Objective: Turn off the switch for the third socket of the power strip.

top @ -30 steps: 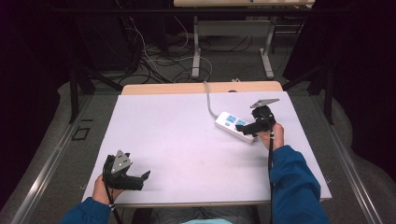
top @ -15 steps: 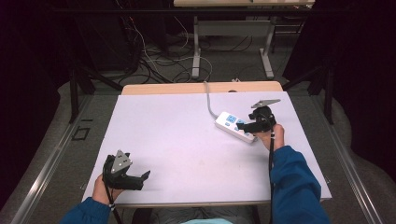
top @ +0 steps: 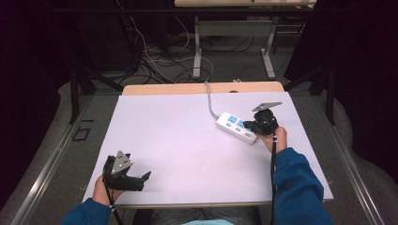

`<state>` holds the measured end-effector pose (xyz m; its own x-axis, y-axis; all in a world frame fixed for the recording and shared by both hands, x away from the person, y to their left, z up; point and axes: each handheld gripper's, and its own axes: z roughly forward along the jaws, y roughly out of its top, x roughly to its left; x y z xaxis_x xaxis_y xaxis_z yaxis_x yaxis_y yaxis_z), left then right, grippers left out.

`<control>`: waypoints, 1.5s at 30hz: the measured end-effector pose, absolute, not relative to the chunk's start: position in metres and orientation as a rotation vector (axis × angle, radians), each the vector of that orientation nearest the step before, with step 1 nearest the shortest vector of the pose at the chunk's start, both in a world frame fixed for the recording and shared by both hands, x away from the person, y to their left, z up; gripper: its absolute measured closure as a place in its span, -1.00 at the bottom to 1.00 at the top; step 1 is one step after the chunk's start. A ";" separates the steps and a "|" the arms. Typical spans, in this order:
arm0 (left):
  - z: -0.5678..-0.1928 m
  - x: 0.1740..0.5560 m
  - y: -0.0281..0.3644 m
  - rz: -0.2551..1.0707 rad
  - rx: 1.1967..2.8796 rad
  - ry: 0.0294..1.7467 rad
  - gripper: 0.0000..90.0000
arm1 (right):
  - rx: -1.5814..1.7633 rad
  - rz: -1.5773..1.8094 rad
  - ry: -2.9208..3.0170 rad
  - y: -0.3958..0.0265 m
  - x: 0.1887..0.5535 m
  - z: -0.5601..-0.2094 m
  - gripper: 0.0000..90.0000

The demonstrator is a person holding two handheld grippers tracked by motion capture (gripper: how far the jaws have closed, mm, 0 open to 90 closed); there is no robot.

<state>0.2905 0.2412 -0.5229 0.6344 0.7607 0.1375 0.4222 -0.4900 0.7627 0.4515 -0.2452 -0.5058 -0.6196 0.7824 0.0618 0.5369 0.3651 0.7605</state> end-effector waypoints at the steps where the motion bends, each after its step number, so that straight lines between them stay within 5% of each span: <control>1: -0.523 0.291 0.241 0.610 2.140 0.918 -0.97 | 1.164 1.116 2.320 -0.245 0.452 -0.506 1.00; 45: -0.523 0.291 0.241 0.611 2.142 0.917 -0.97 | 1.219 0.911 2.402 -0.242 0.449 -0.523 1.00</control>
